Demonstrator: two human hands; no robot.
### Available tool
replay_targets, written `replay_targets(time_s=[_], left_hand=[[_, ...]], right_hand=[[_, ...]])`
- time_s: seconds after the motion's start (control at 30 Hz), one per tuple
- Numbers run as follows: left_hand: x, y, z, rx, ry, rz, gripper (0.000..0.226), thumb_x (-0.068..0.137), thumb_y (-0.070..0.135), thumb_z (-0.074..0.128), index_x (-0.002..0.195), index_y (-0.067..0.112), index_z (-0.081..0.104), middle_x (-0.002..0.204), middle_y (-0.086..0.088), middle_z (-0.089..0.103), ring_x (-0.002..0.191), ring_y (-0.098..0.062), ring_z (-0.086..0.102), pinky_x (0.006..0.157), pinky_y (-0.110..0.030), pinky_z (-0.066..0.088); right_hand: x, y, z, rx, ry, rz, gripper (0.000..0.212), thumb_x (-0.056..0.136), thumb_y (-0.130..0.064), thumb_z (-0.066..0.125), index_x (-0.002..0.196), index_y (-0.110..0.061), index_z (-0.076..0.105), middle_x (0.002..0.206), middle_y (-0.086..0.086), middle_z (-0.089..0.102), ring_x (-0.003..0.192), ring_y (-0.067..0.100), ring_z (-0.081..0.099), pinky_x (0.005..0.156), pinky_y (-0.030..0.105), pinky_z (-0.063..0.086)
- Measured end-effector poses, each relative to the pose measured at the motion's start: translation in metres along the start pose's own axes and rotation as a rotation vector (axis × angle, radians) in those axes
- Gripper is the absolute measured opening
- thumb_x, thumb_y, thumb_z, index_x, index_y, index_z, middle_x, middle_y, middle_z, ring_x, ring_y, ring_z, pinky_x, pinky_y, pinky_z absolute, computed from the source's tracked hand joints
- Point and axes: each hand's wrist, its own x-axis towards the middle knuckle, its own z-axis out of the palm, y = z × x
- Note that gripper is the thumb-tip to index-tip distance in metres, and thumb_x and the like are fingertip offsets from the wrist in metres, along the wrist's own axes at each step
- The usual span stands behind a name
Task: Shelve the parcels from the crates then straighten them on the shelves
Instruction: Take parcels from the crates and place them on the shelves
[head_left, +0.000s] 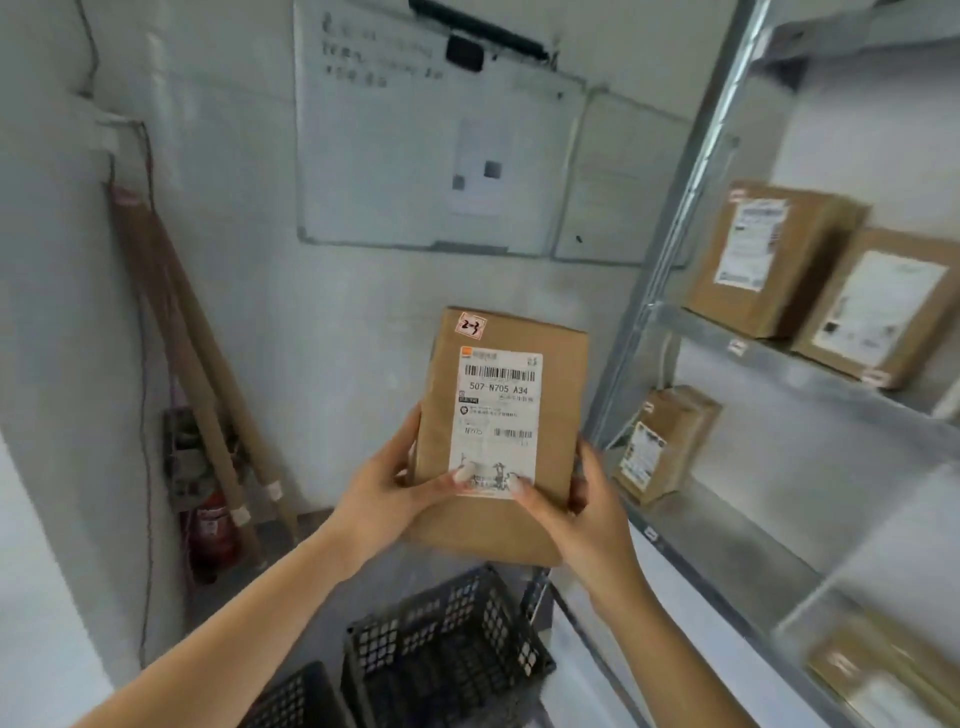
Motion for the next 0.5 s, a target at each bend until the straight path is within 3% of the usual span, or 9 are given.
replay_targets(time_s=[0.17,0.27,0.4,0.5], left_hand=[[0.020,0.060,0.053,-0.057,-0.226,0.138,0.094,0.055,0.058,0.077,0.138,0.054,0.034,0.124,0.016,0.063,0.110,-0.006,0.062,0.096,-0.038,0.051],[0.020,0.090,0.088,-0.083,-0.378,0.192,0.092,0.056,0.055,0.076,0.139,0.052,0.035,0.123,0.015,0.064,0.111,-0.008,0.062,0.098,-0.041,0.049],[0.010,0.114,0.142,-0.100,-0.552,0.262,0.088,0.056,0.059,0.078,0.136,0.048,0.042,0.121,0.015,0.065,0.113,-0.014,0.061,0.098,-0.045,0.048],[-0.014,0.128,0.187,-0.160,-0.654,0.280,0.086,0.061,0.052,0.081,0.138,0.043,0.043,0.120,0.017,0.065,0.115,-0.013,0.059,0.099,-0.043,0.046]], right_hand=[[-0.026,-0.052,-0.064,-0.070,0.276,-0.037,0.075,0.074,-0.034,0.081,0.138,-0.033,0.043,0.115,-0.022,0.067,0.105,-0.005,0.063,0.094,0.031,0.054],[-0.053,-0.074,-0.099,-0.135,0.425,-0.027,0.075,0.077,-0.036,0.080,0.139,-0.039,0.038,0.118,-0.025,0.062,0.109,-0.004,0.060,0.095,0.028,0.053],[-0.104,-0.098,-0.139,-0.216,0.594,0.000,0.078,0.081,-0.039,0.075,0.144,-0.036,0.029,0.132,-0.016,0.056,0.105,-0.003,0.057,0.084,0.011,0.050],[-0.146,-0.106,-0.164,-0.267,0.696,0.061,0.090,0.080,-0.043,0.075,0.149,-0.037,0.018,0.141,-0.014,0.050,0.117,0.007,0.054,0.100,0.030,0.049]])
